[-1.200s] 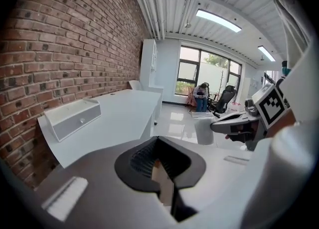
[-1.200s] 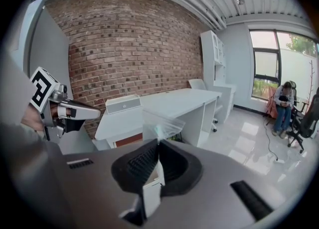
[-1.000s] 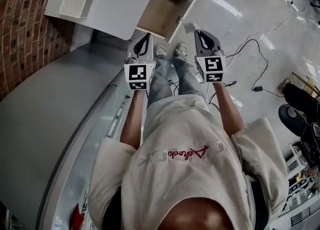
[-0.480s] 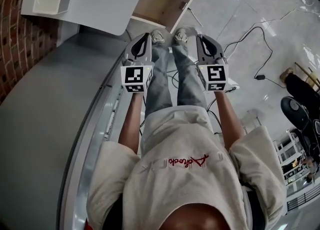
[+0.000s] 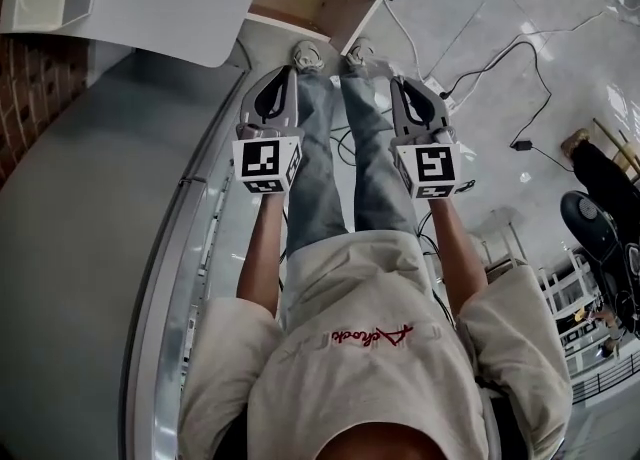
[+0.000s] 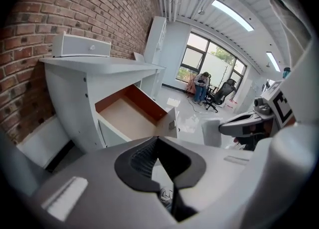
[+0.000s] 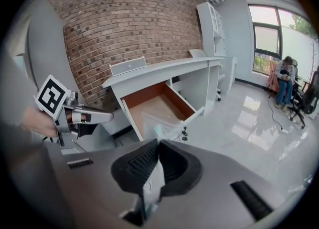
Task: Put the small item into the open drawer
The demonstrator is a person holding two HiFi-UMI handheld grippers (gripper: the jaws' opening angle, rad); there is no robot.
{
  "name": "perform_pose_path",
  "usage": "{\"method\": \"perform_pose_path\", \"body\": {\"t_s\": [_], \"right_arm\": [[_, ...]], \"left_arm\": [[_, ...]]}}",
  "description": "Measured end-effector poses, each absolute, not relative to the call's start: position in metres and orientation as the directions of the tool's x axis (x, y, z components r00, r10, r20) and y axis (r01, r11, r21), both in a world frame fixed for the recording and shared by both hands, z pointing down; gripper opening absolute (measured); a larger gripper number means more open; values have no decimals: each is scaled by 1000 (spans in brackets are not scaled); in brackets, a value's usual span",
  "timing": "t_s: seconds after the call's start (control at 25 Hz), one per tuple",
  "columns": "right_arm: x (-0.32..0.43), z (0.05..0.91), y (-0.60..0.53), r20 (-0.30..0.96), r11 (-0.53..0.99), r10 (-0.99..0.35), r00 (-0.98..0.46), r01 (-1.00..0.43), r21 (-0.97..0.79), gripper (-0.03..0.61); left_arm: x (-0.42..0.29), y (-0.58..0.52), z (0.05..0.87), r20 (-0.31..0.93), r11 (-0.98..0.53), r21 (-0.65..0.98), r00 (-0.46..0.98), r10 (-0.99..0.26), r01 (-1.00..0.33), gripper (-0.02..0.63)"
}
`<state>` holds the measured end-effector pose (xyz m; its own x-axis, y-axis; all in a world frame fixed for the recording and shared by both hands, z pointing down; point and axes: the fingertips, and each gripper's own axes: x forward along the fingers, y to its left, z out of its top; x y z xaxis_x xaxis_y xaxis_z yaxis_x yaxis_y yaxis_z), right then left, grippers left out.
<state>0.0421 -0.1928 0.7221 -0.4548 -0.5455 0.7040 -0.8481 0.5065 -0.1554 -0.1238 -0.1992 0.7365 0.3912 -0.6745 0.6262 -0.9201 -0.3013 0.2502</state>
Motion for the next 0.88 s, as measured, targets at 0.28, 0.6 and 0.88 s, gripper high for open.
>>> {"method": "perform_pose_path", "body": {"t_s": [0.28,0.6,0.88], "right_arm": [[23,734,-202,675,549,-538,-504,-818,-173,14],[-9,729,-266,621,639,-547,-561,-760,-123,14],[-47,727,-345,610,792,-508,-607,-608,55,14]], "left_arm": [[-127,-191,753,624,-280,258,381,-682,-925,9],[-131,-185,749,631,-260,258,366,-684,-931,9],[-143,-185,749,632,-211,267,336,-698,-940,9]]}}
